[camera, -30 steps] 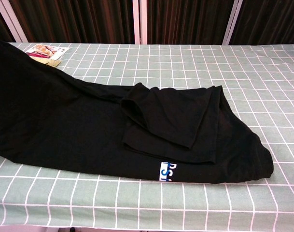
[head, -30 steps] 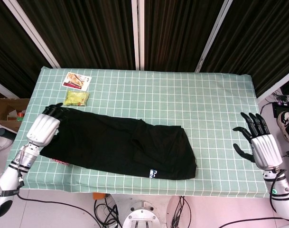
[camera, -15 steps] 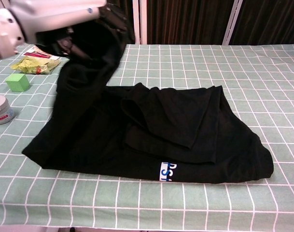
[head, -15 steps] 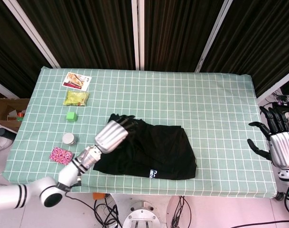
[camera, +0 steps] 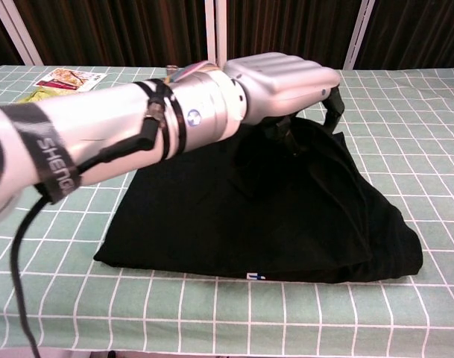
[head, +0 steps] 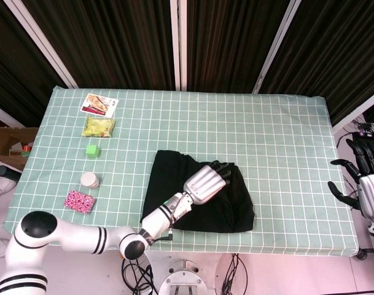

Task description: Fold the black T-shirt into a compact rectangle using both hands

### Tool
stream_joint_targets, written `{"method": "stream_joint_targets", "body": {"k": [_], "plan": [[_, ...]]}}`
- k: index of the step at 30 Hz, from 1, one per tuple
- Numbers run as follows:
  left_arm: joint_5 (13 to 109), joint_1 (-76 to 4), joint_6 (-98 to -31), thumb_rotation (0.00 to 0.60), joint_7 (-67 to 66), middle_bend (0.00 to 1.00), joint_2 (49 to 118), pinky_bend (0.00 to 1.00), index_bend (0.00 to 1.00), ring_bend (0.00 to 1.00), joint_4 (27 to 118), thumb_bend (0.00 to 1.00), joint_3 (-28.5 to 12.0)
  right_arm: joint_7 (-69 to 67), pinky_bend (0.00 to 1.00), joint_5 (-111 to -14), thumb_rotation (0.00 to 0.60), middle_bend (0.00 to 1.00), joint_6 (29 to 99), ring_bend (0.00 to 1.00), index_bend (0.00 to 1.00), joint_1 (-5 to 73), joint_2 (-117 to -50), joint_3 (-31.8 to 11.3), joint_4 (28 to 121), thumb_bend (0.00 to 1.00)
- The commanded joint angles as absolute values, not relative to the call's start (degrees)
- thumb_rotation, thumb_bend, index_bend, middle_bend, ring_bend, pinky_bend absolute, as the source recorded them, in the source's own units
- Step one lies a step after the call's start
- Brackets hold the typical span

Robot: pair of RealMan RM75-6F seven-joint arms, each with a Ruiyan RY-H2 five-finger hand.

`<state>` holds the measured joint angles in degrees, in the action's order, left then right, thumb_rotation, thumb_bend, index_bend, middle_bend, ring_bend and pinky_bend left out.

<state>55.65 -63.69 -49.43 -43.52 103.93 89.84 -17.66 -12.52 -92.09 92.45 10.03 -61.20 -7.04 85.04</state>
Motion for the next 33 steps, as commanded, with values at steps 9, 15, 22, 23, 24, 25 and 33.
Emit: {"method": "stream_joint_targets", "body": {"k": [9, 15, 22, 23, 24, 25, 33], "plan": [[44.2, -75.2, -44.2, 0.6, -45.6, 0.26, 110.9, 0.18, 0.65, 0.12, 80.0, 0.61, -21.9, -12.7, 0.0, -91.6, 0.6, 0.06, 91.9, 0.0, 0.39, 10.0, -61.1, -7.2, 85.1, 0.21], [40.2, -79.8, -42.8, 0.6, -45.8, 0.25, 113.1, 0.18, 0.65, 0.12, 74.5, 0.61, -22.3, -13.1, 0.0, -91.2, 0.6, 0.06, 91.6, 0.0, 0.39, 10.0, -61.2, -7.3, 84.5, 0.21], [36.0, -83.6, -41.2, 0.6, -44.9, 0.24, 115.5, 0.18, 0.62, 0.12, 69.3, 0.61, -22.1, -13.9, 0.0, -90.8, 0.6, 0.06, 91.7, 0.0, 0.39, 9.7, -61.2, -7.4, 83.9, 0.21], [35.4, -84.0, -40.9, 0.6, -44.8, 0.22, 115.8, 0.18, 0.59, 0.11, 68.6, 0.61, -22.0, -13.9, 0.0, -90.8, 0.6, 0.06, 91.7, 0.0, 0.39, 9.6, -61.3, -7.4, 83.8, 0.21], [34.6, -84.3, -40.7, 0.6, -44.7, 0.2, 116.1, 0.18, 0.52, 0.1, 68.0, 0.58, -21.9, -14.0, 0.0, -90.7, 0.6, 0.06, 91.7, 0.0, 0.39, 9.6, -61.3, -7.4, 83.6, 0.21], [33.7, -84.6, -40.6, 0.6, -44.2, 0.16, 116.5, 0.18, 0.4, 0.09, 67.5, 0.48, -22.0, -14.1, 0.0, -90.6, 0.6, 0.06, 91.7, 0.0, 0.39, 9.5, -61.3, -7.3, 83.5, 0.21], [38.8, -80.0, -45.7, 0.6, -33.2, 0.08, 114.2, 0.18, 0.14, 0.06, 73.4, 0.15, -25.5, -14.5, 0.0, -90.9, 0.6, 0.06, 92.2, 0.0, 0.39, 9.1, -61.4, -7.2, 83.2, 0.21]]}}
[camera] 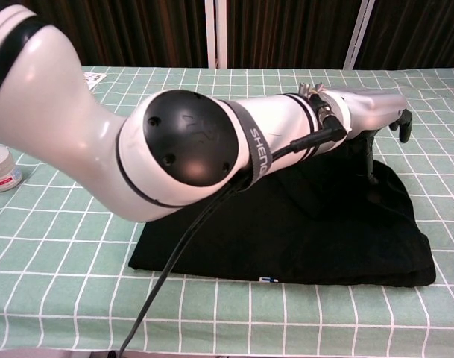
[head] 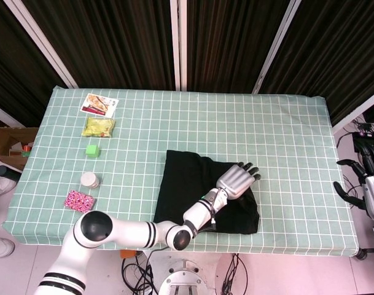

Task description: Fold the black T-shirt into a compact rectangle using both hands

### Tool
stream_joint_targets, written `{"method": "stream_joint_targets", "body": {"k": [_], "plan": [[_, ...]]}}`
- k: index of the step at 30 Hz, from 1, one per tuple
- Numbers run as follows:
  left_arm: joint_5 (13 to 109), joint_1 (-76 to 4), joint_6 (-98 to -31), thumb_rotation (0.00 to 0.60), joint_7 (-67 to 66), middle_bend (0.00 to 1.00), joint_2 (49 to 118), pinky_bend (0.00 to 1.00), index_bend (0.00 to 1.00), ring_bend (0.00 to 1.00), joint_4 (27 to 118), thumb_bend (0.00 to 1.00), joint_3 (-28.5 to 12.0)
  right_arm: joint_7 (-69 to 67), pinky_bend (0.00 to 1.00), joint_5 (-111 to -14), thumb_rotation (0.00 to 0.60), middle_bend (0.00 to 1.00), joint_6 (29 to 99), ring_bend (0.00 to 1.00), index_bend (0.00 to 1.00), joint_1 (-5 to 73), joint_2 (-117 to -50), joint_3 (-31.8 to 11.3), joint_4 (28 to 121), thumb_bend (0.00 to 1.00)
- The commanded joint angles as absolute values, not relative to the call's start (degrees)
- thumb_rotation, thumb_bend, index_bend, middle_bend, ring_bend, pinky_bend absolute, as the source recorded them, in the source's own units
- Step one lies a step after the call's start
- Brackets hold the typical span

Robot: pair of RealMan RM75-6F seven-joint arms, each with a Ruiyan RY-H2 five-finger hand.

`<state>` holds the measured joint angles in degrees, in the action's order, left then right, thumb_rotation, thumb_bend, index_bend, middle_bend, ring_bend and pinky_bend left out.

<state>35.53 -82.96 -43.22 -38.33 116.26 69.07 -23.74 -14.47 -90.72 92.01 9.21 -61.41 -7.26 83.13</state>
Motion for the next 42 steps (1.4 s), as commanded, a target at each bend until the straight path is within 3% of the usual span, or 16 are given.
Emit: {"method": "stream_joint_targets", "body": {"k": [1, 7, 13, 17, 23, 29, 42], "plan": [[39.5, -79.0, -46.3, 0.6, -32.0, 0.08, 113.1, 0.18, 0.14, 0.06, 75.4, 0.15, -25.8, -14.5, 0.0, -91.0, 0.6, 0.06, 92.3, 0.0, 0.39, 9.1, -61.3, -7.2, 83.4, 0.21], [44.9, -69.7, -53.1, 0.6, -30.5, 0.07, 99.2, 0.18, 0.14, 0.06, 92.2, 0.15, -22.3, -14.0, 0.0, -94.8, 0.6, 0.07, 92.7, 0.0, 0.39, 8.9, -60.4, -5.2, 84.7, 0.21], [49.6, -58.2, -62.7, 0.6, -33.2, 0.08, 83.0, 0.18, 0.14, 0.06, 106.9, 0.15, -13.5, -10.4, 0.02, -102.3, 0.6, 0.12, 87.9, 0.0, 0.42, 11.3, -61.0, -0.8, 86.6, 0.23], [54.5, -51.1, -67.5, 0.6, -31.6, 0.08, 76.5, 0.18, 0.15, 0.06, 111.2, 0.15, -7.0, -5.9, 0.04, -104.6, 0.6, 0.12, 79.6, 0.0, 0.42, 16.0, -64.3, 0.2, 88.8, 0.23], [64.1, -42.8, -72.8, 0.6, -29.0, 0.09, 73.4, 0.18, 0.16, 0.06, 111.3, 0.15, 1.1, 3.6, 0.04, -103.6, 0.6, 0.12, 67.9, 0.0, 0.42, 23.2, -72.9, -1.6, 88.8, 0.23], [71.2, -36.6, -76.8, 0.6, -26.2, 0.09, 72.4, 0.18, 0.16, 0.06, 110.0, 0.15, 5.6, 11.5, 0.04, -102.0, 0.6, 0.11, 62.8, 0.0, 0.42, 27.1, -80.4, -3.0, 88.6, 0.21], [76.7, -31.0, -77.1, 0.6, -18.3, 0.09, 71.2, 0.18, 0.16, 0.06, 107.3, 0.15, 5.2, 19.5, 0.03, -97.9, 0.6, 0.11, 62.5, 0.0, 0.42, 27.9, -90.2, -2.9, 81.1, 0.29]]}}
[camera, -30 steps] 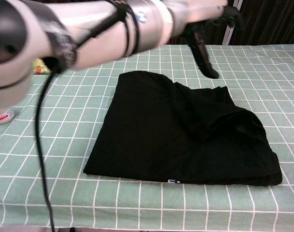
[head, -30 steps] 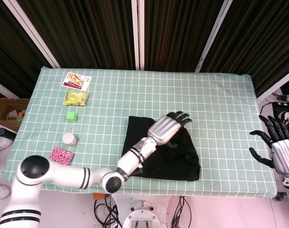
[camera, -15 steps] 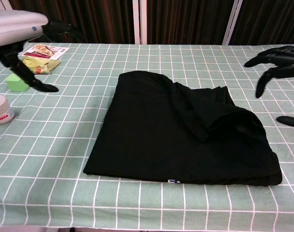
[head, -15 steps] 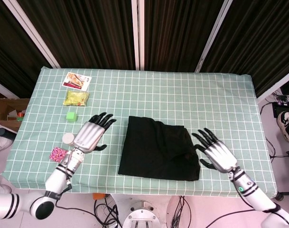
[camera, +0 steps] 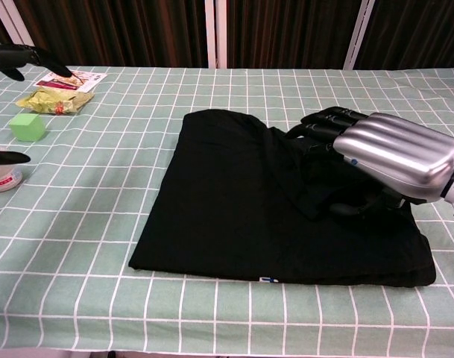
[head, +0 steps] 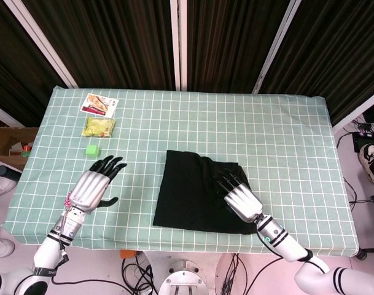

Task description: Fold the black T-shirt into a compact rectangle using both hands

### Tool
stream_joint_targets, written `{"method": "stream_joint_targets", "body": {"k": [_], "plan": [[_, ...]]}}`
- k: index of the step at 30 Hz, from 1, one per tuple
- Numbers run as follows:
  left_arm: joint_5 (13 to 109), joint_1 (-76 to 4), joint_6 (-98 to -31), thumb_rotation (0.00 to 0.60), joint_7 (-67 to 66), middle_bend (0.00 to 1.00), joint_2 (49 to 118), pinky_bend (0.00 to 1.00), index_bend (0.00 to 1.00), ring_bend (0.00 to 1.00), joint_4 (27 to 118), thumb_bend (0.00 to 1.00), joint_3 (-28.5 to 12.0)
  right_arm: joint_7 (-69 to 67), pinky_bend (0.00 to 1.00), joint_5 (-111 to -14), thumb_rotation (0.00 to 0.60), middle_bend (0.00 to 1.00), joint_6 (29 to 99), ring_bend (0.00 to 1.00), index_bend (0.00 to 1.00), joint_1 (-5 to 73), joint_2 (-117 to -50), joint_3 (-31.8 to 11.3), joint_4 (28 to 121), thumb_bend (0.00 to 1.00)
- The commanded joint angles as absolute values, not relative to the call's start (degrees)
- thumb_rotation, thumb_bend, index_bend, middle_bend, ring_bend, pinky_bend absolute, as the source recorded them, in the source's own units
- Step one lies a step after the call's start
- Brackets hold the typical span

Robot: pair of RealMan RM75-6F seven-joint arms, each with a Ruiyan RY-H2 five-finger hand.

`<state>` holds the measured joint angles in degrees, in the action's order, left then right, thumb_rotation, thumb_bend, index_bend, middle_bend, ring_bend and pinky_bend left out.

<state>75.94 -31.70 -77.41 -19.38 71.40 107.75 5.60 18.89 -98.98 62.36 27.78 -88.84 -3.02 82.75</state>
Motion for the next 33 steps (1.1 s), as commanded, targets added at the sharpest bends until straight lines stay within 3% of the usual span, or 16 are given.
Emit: {"method": "stream_joint_targets", "body": {"k": [1, 11, 16, 19, 23, 33], "plan": [[77.0, -30.8, -77.0, 0.6, -17.7, 0.09, 71.1, 0.18, 0.16, 0.06, 107.2, 0.14, 5.1, 19.6, 0.03, -97.7, 0.6, 0.11, 62.6, 0.0, 0.42, 27.8, -90.3, -2.8, 80.7, 0.3], [78.8, -28.9, -74.5, 0.6, -14.1, 0.09, 70.0, 0.18, 0.16, 0.06, 106.1, 0.15, 4.3, 19.3, 0.0, -97.1, 0.6, 0.1, 63.0, 0.0, 0.39, 28.0, -86.9, -1.0, 82.2, 0.3], [79.7, -28.4, -73.5, 0.6, -12.8, 0.09, 70.2, 0.18, 0.16, 0.06, 105.7, 0.15, 3.8, 22.0, 0.0, -97.9, 0.6, 0.1, 63.9, 0.0, 0.37, 28.3, -88.9, -0.7, 79.4, 0.3], [80.1, -28.1, -73.0, 0.6, -12.2, 0.09, 70.0, 0.18, 0.16, 0.06, 105.5, 0.15, 3.5, 22.8, 0.0, -98.8, 0.6, 0.12, 66.1, 0.0, 0.43, 28.2, -91.7, -1.0, 75.9, 0.34], [80.6, -27.3, -73.0, 0.6, -11.4, 0.09, 69.5, 0.18, 0.16, 0.06, 105.3, 0.15, 3.0, 20.0, 0.0, -98.8, 0.6, 0.16, 69.7, 0.0, 0.57, 27.8, -94.2, -1.9, 72.3, 0.46], [82.6, -25.8, -73.4, 0.6, -9.4, 0.09, 68.8, 0.18, 0.16, 0.06, 104.8, 0.14, 2.1, 14.0, 0.0, -94.8, 0.6, 0.16, 75.2, 0.0, 0.6, 25.9, -93.8, -5.0, 71.8, 0.48]]}}
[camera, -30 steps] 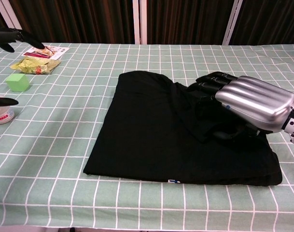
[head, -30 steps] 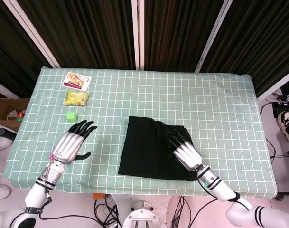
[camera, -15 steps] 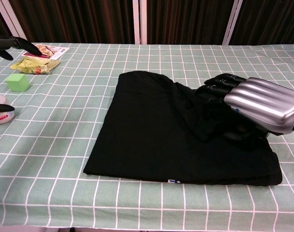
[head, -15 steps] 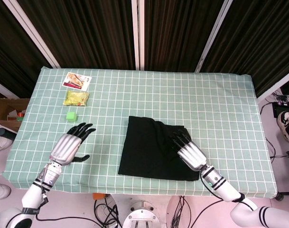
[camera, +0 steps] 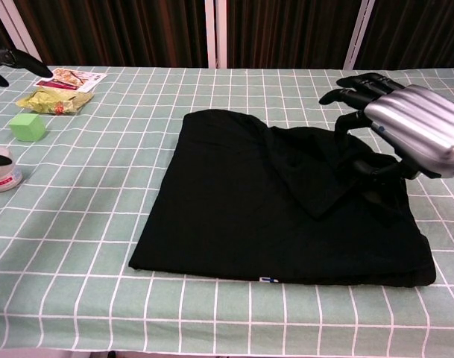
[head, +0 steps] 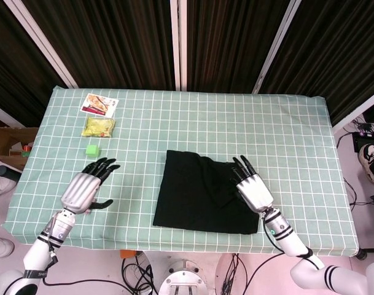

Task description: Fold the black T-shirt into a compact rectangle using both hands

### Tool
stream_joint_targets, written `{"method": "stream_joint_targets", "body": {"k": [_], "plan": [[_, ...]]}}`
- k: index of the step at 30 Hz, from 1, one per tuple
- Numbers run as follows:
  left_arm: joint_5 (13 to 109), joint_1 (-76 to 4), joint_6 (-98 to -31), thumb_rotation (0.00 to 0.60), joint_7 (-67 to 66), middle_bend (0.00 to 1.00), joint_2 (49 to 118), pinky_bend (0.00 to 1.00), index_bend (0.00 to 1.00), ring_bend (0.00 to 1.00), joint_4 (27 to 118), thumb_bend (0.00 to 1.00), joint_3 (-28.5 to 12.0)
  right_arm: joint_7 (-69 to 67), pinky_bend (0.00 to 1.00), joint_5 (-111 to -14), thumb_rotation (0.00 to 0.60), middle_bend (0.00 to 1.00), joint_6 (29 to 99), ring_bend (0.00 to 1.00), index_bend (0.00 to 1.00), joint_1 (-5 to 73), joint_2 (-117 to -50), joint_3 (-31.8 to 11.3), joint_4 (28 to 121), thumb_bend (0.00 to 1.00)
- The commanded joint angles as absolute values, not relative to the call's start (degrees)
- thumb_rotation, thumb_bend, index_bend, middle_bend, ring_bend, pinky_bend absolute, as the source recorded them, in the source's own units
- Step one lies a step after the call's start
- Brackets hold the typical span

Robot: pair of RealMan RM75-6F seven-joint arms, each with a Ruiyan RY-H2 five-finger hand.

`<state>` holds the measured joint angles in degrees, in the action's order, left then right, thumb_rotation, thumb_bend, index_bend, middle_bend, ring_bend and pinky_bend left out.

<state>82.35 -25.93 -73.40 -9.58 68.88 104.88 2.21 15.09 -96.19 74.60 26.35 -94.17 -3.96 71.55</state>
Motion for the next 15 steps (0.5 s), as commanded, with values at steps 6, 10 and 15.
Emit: {"method": "stream_joint_targets", "body": {"k": [6, 10, 15], "plan": [[83.5, -25.3, -72.8, 0.6, -9.2, 0.09, 68.6, 0.18, 0.16, 0.06, 104.9, 0.14, 1.9, 11.0, 0.0, -88.4, 0.6, 0.16, 74.3, 0.0, 0.58, 25.2, -93.4, -8.3, 71.4, 0.48], [83.9, -24.9, -72.5, 0.6, -9.2, 0.09, 68.6, 0.18, 0.16, 0.06, 104.7, 0.15, 1.8, 10.5, 0.0, -83.6, 0.6, 0.14, 72.4, 0.0, 0.53, 24.8, -93.4, -10.1, 70.1, 0.48], [84.2, -24.5, -72.2, 0.6, -9.2, 0.09, 68.6, 0.18, 0.16, 0.06, 104.5, 0.14, 1.6, 15.1, 0.0, -75.4, 0.6, 0.03, 65.8, 0.0, 0.17, 25.0, -90.9, -11.6, 73.2, 0.37]]}}
